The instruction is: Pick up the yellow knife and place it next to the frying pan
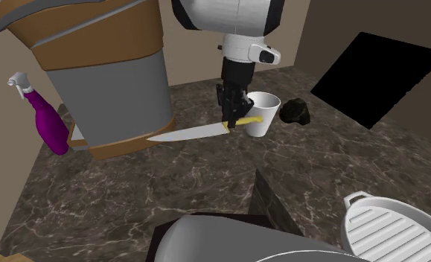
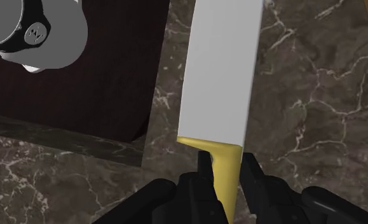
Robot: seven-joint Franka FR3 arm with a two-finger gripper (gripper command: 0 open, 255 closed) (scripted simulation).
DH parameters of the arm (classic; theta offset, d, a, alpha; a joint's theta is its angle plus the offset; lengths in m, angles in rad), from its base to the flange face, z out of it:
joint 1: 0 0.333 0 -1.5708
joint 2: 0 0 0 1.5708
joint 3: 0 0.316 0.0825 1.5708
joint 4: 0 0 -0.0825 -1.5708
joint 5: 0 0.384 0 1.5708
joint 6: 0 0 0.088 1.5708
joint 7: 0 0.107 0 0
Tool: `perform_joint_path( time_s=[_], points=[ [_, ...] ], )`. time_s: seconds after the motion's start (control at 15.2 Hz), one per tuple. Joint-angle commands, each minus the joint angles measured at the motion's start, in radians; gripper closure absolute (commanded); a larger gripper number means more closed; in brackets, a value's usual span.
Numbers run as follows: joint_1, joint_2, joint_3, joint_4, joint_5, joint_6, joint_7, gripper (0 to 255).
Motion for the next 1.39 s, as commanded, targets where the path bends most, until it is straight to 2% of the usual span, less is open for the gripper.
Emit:
perform_joint_path(
  time_s=[0.0,0.53,0.99,1.32],
  points=[
    [-0.022,-0.022,-0.037,-0.024,-0.023,-0.004,-0.049,255],
    [-0.125,-0.071,-0.19,-0.066,-0.138,-0.031,-0.24,255],
    [-0.218,-0.043,-0.327,-0.038,-0.245,-0.035,-0.411,255],
    [-0.218,-0.02,-0.331,-0.089,-0.246,0.039,-0.413,255]
  ],
)
